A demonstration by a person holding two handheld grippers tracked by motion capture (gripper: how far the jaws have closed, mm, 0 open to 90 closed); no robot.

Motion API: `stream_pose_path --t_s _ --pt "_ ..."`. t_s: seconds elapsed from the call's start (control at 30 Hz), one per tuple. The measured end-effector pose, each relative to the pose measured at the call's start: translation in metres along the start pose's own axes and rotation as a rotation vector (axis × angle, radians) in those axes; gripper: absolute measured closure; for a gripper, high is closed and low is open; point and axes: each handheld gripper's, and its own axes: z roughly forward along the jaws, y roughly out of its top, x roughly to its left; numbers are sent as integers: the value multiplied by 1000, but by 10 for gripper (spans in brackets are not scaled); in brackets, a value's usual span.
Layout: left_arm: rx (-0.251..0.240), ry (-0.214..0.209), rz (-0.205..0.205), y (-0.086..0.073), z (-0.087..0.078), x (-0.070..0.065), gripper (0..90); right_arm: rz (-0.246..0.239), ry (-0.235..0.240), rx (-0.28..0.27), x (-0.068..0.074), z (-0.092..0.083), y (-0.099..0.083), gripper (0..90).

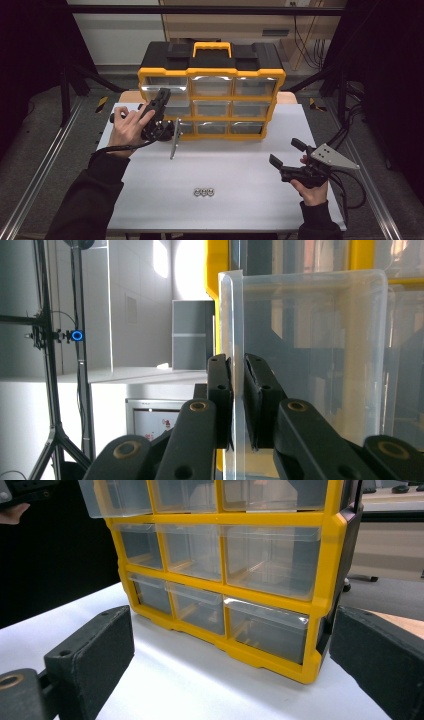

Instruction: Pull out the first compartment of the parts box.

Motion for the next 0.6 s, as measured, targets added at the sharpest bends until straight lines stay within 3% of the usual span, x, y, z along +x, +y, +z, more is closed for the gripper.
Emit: stream_pose_path --t_s 0.2,0.6 --pt "-15 7 -1 -1 -5 0 817 3 2 -3 0 -1 0 45" --pt "7 13 11 2 -13 -3 816 0 2 -1 0 -1 1 45"
